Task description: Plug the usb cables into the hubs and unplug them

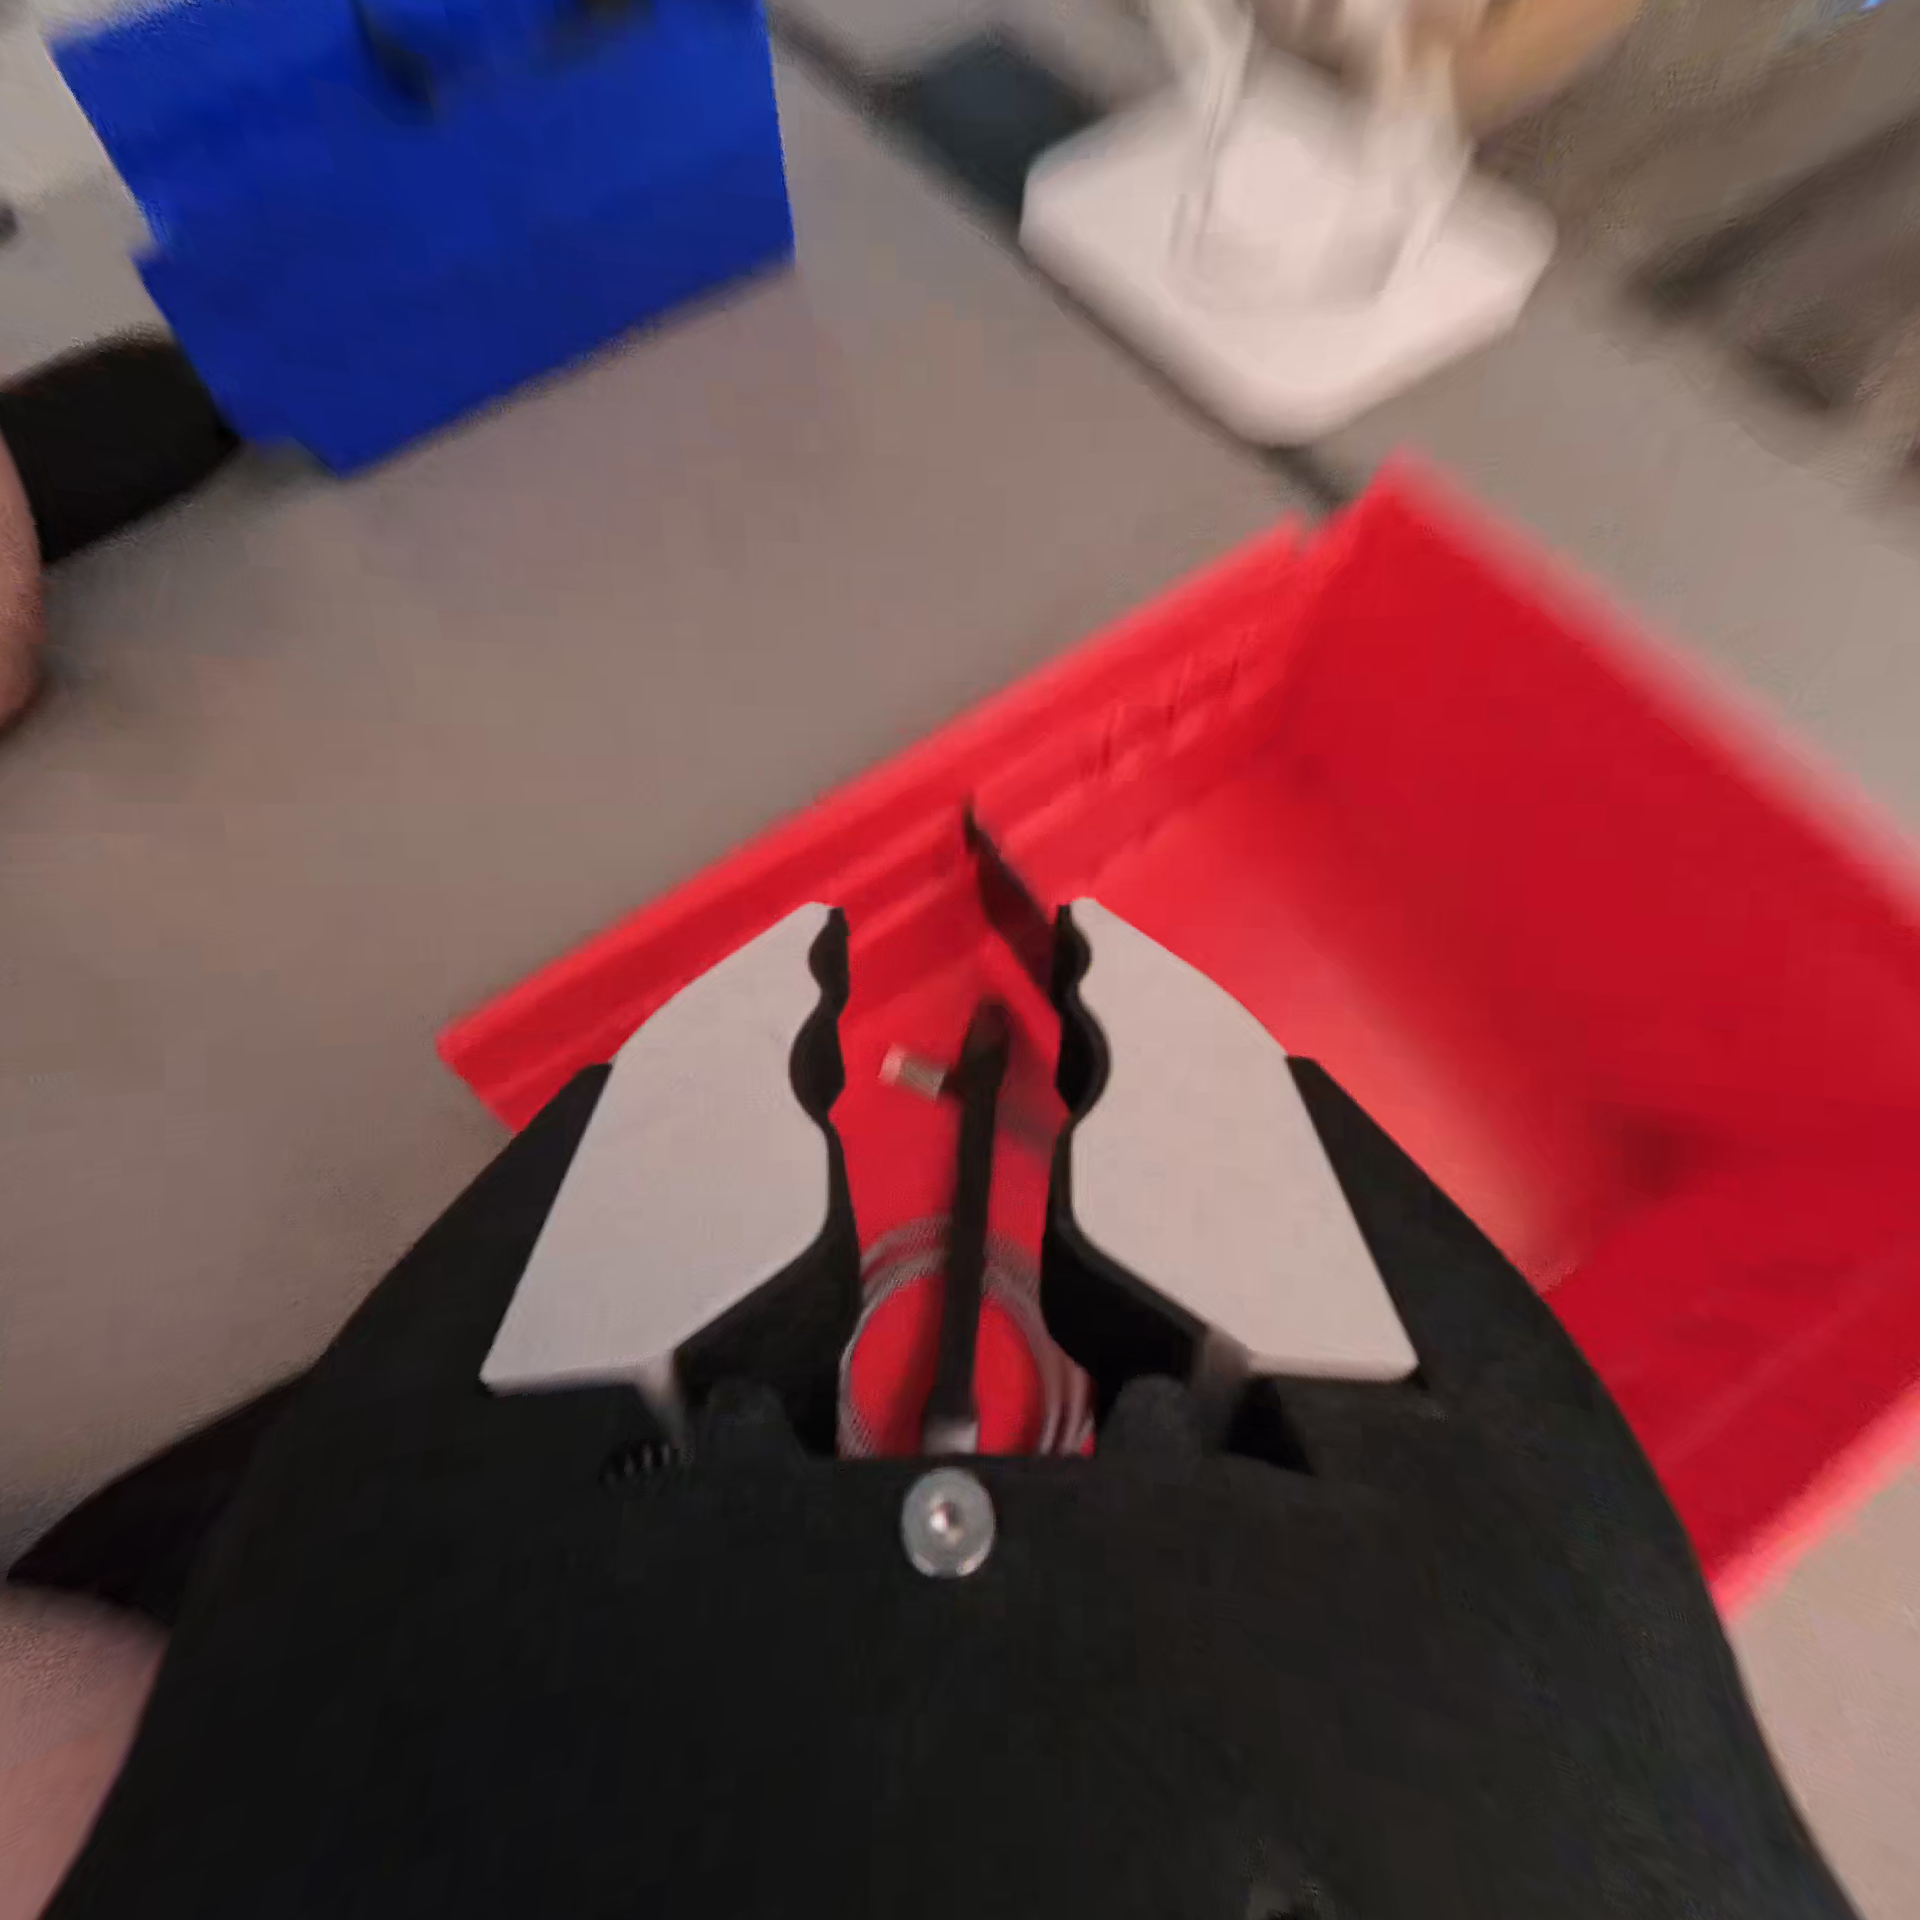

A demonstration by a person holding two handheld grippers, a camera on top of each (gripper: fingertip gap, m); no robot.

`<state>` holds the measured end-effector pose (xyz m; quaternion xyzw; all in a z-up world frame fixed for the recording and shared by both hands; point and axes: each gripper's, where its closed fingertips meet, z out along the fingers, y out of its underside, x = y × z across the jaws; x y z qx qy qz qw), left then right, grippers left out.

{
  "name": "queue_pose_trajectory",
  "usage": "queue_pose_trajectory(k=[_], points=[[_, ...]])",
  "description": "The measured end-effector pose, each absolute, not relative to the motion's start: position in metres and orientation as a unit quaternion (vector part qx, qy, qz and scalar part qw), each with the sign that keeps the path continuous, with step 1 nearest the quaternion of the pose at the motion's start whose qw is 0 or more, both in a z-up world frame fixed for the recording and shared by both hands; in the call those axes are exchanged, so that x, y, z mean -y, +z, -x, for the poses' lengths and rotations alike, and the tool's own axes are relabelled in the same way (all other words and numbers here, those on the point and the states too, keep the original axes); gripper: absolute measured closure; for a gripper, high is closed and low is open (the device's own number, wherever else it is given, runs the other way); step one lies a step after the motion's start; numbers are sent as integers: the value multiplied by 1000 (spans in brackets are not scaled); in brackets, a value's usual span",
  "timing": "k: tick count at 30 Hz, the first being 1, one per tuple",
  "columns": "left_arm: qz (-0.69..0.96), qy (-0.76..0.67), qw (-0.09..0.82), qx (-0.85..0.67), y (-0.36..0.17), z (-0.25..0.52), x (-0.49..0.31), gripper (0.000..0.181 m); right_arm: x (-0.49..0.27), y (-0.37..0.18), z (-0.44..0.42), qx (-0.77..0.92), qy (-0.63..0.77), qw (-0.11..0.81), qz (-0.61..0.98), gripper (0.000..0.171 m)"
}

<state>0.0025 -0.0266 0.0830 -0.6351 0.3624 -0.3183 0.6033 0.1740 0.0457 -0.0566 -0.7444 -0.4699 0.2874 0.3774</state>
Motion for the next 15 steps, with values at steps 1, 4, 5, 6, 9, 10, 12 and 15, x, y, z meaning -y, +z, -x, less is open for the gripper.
queue_pose_trajectory(k=[1,4,5,6,9,10,12,15], points=[[635,-330,592,-370,78,-11,28,150,-47,-23,-164,472,287,449,703,132],[631,-364,559,-397,67,-36,36,151,-3,95,-108,440,433,615,491,109],[631,-372,548,-404,64,-42,38,151,19,119,-92,426,498,620,431,110],[631,-376,541,-409,61,-46,40,151,32,131,-76,421,539,604,409,109],[637,-377,515,-432,49,-57,46,151,53,110,-23,476,544,537,436,98],[640,-374,502,-446,44,-60,49,151,54,100,-9,494,527,528,447,102],[652,-340,496,-462,33,-57,43,146,57,93,-3,507,532,499,460,140],[655,-367,510,-421,48,-40,36,130,34,102,-18,453,521,526,496,142]])
